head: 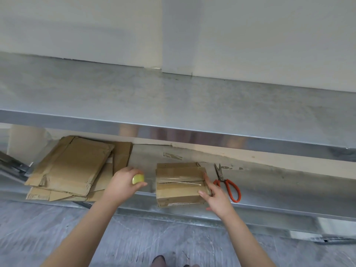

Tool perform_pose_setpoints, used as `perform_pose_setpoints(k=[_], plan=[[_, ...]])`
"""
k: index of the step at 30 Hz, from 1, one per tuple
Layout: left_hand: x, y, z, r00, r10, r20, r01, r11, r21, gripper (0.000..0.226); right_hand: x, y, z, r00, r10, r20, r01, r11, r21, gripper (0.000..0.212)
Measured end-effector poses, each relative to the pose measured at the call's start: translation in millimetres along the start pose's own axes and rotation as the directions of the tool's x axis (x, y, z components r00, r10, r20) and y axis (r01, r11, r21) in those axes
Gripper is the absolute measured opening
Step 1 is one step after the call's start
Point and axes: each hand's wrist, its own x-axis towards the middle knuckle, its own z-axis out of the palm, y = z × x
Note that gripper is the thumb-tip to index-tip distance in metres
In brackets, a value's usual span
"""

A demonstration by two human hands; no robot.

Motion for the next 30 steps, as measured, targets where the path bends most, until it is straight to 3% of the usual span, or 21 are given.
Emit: perform_pose_setpoints(k=[4, 8, 14, 18, 21, 24, 27, 30], plan=[[-0.1, -7.3, 15.0, 0.995, -0.04, 0.088, 0.036, 0.998, 0.049, 0.048, -2.9, -2.9, 1.3, 1.0, 0.022, -0.004, -0.021, 1.0, 0.015, 0.064], [3.0, -12.9, 23.9, 0.997, -0.057, 0.054, 0.052, 0.994, 0.092, 0.049, -6.5, -3.7, 4.1, 0.999, 0.046, -0.013, -0.046, 0.998, 0.045, 0.064], [16.8, -7.5, 27.1, 0.986, 0.05, 0.158, -0.101, 0.937, 0.333, 0.056, -15.9, -1.6, 7.1, 0.997, 0.057, -0.043, -0.052, 0.992, 0.112, 0.064], [18.9, -15.1, 25.8, 0.971, 0.081, 0.225, -0.151, 0.938, 0.311, 0.06, -14.2, -0.2, 10.4, 0.997, 0.035, -0.07, -0.033, 0.999, 0.03, 0.067], [13.5, -24.7, 21.8, 0.97, 0.09, 0.227, -0.117, 0.987, 0.107, 0.055, -15.5, 0.6, 14.1, 0.994, 0.0, -0.105, -0.005, 0.999, -0.049, 0.067], [8.7, -27.7, 17.6, 0.977, 0.111, 0.182, -0.107, 0.994, -0.036, 0.048, -19.9, 1.1, 17.1, 0.982, -0.068, -0.174, 0.025, 0.97, -0.241, 0.066], [9.6, -23.4, 15.9, 0.981, 0.125, 0.147, -0.123, 0.992, -0.022, 0.039, -26.2, 0.6, 17.0, 0.966, -0.134, -0.223, 0.021, 0.894, -0.447, 0.064], [11.2, -20.0, 16.5, 0.985, 0.114, 0.129, -0.116, 0.993, 0.006, 0.036, -30.0, 0.2, 14.5, 0.96, -0.155, -0.232, 0.006, 0.842, -0.539, 0.066]])
